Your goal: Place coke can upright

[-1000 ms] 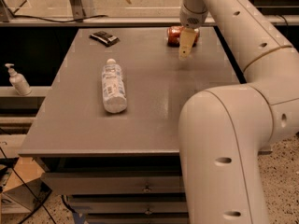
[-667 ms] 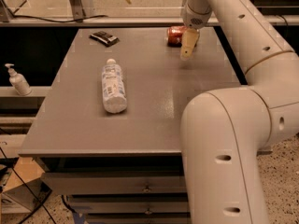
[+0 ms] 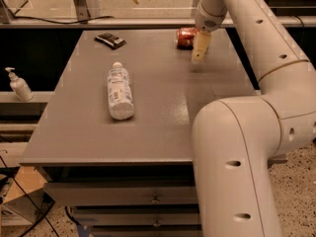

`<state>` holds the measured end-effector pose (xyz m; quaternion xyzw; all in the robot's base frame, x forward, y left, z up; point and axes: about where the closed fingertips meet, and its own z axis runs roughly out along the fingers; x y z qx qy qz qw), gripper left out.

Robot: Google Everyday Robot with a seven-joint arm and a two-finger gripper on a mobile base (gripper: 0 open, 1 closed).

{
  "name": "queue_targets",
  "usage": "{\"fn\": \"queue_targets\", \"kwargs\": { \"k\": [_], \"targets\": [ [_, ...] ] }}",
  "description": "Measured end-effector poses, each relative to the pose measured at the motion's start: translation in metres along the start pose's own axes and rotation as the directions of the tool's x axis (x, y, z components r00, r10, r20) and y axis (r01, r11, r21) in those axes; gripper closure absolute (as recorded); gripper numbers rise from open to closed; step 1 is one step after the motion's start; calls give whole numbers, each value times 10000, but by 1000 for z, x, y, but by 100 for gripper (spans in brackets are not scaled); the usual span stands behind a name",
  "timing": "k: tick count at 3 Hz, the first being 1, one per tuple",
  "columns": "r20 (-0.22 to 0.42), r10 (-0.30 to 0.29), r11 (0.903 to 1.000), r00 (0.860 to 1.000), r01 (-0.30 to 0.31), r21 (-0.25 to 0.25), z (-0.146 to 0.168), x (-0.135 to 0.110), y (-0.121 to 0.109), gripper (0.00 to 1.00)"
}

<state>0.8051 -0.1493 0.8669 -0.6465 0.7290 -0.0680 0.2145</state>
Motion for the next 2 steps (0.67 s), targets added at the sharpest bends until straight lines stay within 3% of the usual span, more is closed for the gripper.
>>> {"fn": "queue_targets", "kwargs": {
  "k": [2],
  "targets": [
    [178,-363,9992,9992,366,-174,8,-6,1,0]
  ]
}}
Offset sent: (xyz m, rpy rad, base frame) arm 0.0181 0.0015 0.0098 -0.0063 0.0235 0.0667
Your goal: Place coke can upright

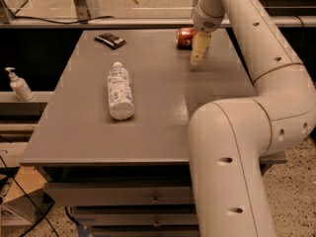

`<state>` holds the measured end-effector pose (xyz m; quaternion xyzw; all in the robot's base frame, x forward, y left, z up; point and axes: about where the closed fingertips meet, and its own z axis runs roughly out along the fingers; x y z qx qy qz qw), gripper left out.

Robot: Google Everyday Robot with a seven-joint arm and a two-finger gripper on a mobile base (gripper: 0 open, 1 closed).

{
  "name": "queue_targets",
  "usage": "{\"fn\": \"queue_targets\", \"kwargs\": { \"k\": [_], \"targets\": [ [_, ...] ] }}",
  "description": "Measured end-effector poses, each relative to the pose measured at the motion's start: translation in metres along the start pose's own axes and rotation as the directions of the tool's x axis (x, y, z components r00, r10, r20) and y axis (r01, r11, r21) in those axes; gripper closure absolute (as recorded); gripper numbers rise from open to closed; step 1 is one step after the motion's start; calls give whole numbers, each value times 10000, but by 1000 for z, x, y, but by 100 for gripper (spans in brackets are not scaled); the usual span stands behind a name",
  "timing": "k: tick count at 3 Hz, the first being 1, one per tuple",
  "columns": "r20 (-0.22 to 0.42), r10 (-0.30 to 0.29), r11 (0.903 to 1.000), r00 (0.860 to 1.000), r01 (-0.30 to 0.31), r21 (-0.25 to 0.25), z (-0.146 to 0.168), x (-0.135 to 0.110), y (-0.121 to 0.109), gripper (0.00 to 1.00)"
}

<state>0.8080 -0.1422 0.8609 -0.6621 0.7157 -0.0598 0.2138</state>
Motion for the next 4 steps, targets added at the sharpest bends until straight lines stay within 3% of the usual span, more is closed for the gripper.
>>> {"fn": "queue_targets", "kwargs": {
  "k": [3,4],
  "targets": [
    [-310,-331,9991,9990,323,-279,19,-8,1,0],
    [-322,-148,9994,9994,138,-311,20,-3,2,18]
  ]
}}
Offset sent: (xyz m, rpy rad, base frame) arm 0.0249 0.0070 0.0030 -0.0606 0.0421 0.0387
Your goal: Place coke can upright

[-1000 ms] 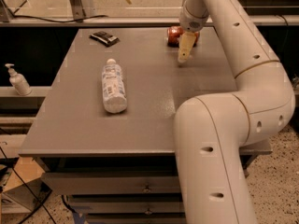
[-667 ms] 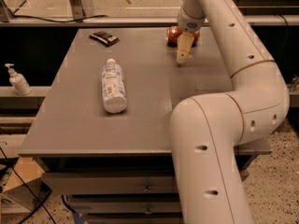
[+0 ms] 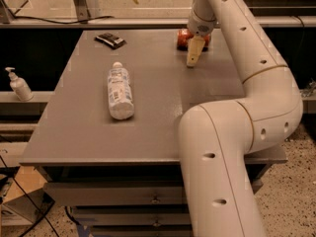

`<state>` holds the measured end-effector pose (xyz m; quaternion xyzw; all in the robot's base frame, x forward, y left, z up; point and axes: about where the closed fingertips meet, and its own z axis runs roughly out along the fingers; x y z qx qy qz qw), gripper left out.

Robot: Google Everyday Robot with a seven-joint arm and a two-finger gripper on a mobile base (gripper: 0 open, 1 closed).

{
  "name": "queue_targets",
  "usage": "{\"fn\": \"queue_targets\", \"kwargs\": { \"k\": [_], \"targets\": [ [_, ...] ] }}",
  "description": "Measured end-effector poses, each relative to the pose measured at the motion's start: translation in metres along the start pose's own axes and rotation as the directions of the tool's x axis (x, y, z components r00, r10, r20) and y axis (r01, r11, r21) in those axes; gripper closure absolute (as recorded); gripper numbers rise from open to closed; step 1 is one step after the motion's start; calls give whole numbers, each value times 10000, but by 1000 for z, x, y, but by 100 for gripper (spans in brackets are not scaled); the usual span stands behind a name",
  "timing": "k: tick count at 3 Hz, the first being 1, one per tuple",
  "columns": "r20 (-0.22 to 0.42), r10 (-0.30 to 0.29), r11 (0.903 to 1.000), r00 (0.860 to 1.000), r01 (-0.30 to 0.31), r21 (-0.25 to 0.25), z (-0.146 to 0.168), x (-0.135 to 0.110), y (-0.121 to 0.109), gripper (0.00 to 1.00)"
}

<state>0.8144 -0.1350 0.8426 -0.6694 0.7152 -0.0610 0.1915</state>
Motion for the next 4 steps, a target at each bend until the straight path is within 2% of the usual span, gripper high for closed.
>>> {"fn": "queue_targets", "kwargs": {
  "k": [3,4],
  "targets": [
    [311,-77,10000,9995,76,36,-8,2,1,87],
    [303,-150,9994,9994,141,317,-31,3,-2,100]
  ]
}}
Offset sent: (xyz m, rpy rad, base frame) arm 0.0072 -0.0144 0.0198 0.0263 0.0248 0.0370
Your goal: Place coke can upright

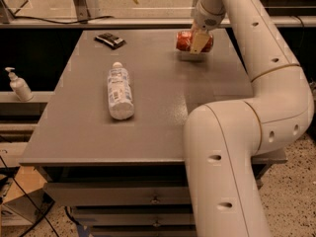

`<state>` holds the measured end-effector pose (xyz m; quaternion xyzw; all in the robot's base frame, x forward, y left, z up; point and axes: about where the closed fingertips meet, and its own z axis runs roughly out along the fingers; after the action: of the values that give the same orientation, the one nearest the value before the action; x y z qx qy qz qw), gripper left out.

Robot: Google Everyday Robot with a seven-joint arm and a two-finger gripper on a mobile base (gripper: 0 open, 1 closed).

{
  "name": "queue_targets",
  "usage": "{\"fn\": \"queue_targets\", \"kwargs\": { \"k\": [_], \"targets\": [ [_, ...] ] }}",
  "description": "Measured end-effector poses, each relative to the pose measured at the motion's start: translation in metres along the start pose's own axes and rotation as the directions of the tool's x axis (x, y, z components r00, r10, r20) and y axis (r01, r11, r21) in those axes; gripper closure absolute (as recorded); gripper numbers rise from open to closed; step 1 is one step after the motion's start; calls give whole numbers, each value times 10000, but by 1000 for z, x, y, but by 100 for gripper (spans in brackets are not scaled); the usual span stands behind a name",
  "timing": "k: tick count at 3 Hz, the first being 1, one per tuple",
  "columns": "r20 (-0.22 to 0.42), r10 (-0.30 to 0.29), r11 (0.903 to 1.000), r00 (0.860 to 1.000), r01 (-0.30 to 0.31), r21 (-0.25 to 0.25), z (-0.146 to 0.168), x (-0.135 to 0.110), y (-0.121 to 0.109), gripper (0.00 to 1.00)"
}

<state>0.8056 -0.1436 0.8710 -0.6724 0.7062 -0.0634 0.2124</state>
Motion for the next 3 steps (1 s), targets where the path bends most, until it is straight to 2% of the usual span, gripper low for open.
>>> {"fn": "queue_targets", "kwargs": {
  "k": [1,2,3],
  "targets": [
    [177,188,9985,9997,-196,506,-37,6,-5,100],
    [1149,827,9908,9899,-941,973,-76,13,-7,100],
    [2635,1631,9767,9508,-1934,930,-104,16,-2,100]
  ]
}}
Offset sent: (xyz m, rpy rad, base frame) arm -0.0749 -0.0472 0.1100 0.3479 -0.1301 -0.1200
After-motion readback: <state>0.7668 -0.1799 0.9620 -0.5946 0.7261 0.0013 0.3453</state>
